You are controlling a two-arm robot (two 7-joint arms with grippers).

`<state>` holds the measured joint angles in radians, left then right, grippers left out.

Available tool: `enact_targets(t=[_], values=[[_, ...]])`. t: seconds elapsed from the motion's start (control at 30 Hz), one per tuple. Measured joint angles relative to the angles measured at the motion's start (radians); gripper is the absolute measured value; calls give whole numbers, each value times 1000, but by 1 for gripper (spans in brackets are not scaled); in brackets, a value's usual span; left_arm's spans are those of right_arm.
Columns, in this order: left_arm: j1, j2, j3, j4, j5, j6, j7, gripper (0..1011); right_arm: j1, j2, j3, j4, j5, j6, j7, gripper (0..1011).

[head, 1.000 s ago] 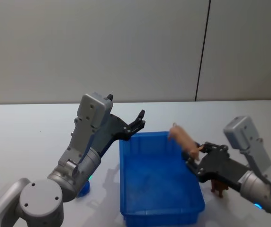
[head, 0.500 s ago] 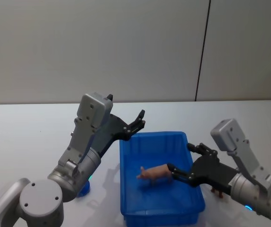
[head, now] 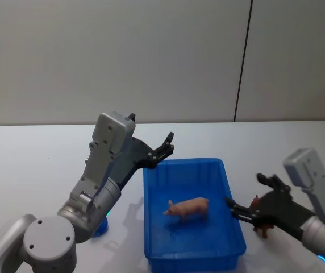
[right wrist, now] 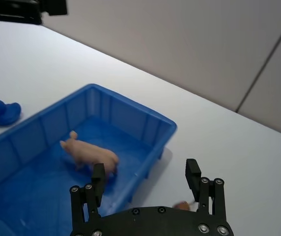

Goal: Pick up the two dolls from the table and place them into the box.

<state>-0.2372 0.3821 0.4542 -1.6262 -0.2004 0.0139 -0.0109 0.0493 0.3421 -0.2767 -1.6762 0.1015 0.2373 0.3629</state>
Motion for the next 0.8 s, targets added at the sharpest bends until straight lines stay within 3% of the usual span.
enact_targets(t=[0.37,0.8], values=[[0,0,0,0,0,0,0,1003,-86,63,37,-55,69,38,-84,1001],[0,0,0,0,0,0,0,1003,-121,91,53,-54,116,97,-96,1001]])
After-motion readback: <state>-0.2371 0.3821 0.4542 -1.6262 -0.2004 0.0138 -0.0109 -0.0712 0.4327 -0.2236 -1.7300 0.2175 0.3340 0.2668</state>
